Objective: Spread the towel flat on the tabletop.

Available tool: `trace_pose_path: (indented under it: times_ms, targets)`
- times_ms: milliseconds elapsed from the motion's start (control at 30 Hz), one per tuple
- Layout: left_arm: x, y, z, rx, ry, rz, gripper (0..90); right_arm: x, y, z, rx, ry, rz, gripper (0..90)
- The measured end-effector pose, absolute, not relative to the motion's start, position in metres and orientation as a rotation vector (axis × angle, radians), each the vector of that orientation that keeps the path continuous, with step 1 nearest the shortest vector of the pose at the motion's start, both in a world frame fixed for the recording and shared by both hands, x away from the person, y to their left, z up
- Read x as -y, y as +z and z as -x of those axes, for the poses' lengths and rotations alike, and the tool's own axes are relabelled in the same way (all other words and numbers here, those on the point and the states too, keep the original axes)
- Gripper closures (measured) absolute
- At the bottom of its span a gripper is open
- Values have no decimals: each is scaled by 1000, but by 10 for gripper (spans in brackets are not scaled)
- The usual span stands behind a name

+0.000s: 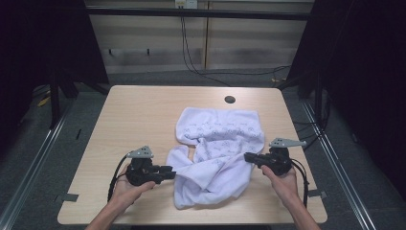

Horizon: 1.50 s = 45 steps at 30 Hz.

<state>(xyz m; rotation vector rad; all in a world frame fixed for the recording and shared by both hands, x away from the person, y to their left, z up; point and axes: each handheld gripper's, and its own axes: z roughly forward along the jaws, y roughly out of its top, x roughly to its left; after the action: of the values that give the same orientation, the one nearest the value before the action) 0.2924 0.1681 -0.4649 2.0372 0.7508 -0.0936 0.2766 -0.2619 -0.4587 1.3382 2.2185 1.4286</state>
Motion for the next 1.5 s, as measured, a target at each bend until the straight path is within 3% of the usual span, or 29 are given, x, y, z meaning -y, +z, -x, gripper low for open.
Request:
trace_pose_path:
  times_ms: [133,267,400,567,633,767,867,967,1033,1100,1200,1333,1500]
  targets:
    - [-163,-469,-298,-760,-75,-2058,575,272,-475,-290,-2211,1244,-1398,780]
    - [-160,-467,-298,-746,-65,-2057,552,271,-467,-284,-2161,1277,-1386,626]
    - [-157,-466,-300,-742,-28,-2048,569,253,-450,-267,-2250,1445,-1264,715]
    - [-143,-471,-306,-719,10,-2059,571,203,-460,-253,-2454,1484,-1121,699]
    - [-142,-474,-306,-708,27,-2091,606,188,-464,-252,-2518,1490,-1075,670]
    - [-142,-478,-305,-694,15,-2097,764,170,-469,-248,-2568,1456,-1049,558]
    - [-139,-482,-305,-679,14,-2126,814,164,-477,-248,-2582,1417,-1040,492]
    - [-137,-484,-302,-667,5,-2142,844,158,-478,-254,-2572,1380,-1044,482]
    - [-137,-484,-301,-659,-5,-2144,849,154,-482,-257,-2581,1366,-1039,504]
    - [-137,-485,-300,-654,-5,-2147,860,150,-486,-258,-2606,1336,-1019,665]
    - [-140,-483,-298,-657,-7,-2136,873,154,-483,-257,-2602,1370,-1010,765]
    - [-143,-480,-294,-656,-10,-2111,876,171,-474,-254,-2559,1441,-1043,745]
    - [-138,-472,-281,-608,-60,-2088,879,198,-462,-245,-2522,1462,-1050,850]
